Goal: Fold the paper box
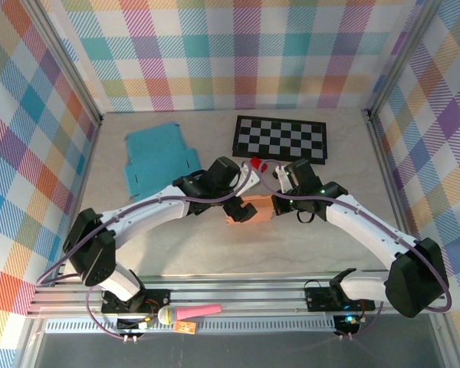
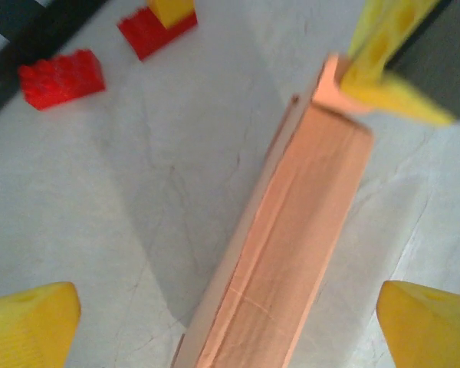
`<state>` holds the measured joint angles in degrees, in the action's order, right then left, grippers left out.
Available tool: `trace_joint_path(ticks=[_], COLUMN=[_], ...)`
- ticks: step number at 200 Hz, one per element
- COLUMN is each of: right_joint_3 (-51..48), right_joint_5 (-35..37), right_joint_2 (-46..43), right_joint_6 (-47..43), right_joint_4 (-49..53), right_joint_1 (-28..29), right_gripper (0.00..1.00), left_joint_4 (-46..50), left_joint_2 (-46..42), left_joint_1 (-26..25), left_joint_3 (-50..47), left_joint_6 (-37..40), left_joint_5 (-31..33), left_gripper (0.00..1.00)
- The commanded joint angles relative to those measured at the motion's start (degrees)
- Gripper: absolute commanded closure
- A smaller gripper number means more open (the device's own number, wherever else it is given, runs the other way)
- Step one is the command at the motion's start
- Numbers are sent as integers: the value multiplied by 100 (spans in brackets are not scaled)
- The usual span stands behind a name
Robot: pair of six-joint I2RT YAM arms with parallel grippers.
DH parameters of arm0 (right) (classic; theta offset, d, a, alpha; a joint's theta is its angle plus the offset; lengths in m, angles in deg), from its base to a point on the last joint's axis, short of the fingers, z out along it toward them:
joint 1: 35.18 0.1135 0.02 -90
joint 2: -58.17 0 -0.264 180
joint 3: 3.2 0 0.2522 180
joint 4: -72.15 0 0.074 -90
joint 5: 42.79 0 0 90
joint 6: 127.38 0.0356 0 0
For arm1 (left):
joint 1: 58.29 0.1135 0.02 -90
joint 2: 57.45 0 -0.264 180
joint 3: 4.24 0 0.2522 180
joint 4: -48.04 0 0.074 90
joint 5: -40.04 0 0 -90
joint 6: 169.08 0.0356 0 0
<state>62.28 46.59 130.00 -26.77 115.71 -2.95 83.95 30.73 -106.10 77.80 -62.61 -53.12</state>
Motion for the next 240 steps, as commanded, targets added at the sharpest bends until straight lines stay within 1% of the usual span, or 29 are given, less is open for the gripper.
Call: trace_joint_path(ticks=[1,10,20,28,34,42,57,63,71,85,98,117,135,151,191,210,224,240], right_joint_3=[-15,26,59,82,97,116,151,177,219,297,390,561,651,705,717,654,586,536], right_joint_5=[9,14,27,27,29,18,1,-8,-16,-24,-51,-34,-34,-33,-33,-43,-43,-39], right_joint_2=[-7,21,48,63,75,90,133,159,194,255,309,399,444,481,525,538,539,559], right_joint_6=[168,177,186,186,194,200,222,226,230,239,248,275,298,315,358,371,400,408], right_joint_4=[-112,-98,-77,-63,-54,-45,-21,-6,20,71,112,264,339,394,423,382,338,316], right_joint_1=[81,90,99,99,99,99,99,99,99,103,106,108,108,113,123,142,161,179], right_gripper=[100,100,100,100,100,100,100,100,100,100,100,100,100,100,100,100,100,100], left_joint_4=[-477,-992,-1529,-1818,-1903,-1816,-1116,-723,48,1176,1864,2206,2495,2724,2687,2775,2838,2809], left_joint_2=[-337,-495,-696,-808,-844,-855,-848,-824,-752,-579,-516,-711,-732,-588,-616,-592,-640,-759], left_joint_1=[72,156,339,589,804,1029,1195,1257,1314,1371,1371,1242,935,853,779,680,467,55], left_joint_3=[-145,-312,-509,-600,-592,-490,-214,-84,128,476,569,372,359,403,305,296,347,449], left_joint_6=[-613,-1023,-1712,-2214,-2551,-2845,-3032,-3076,-3028,-2809,-2626,-2498,-2269,-2279,-2282,-2211,-2130,-1998], left_joint_5=[367,479,668,506,264,12,-52,-57,-164,-482,-785,-966,-780,-644,-677,-522,-318,-238], left_gripper=[0,0,0,0,5,17,39,45,56,66,71,72,71,70,68,65,61,60])
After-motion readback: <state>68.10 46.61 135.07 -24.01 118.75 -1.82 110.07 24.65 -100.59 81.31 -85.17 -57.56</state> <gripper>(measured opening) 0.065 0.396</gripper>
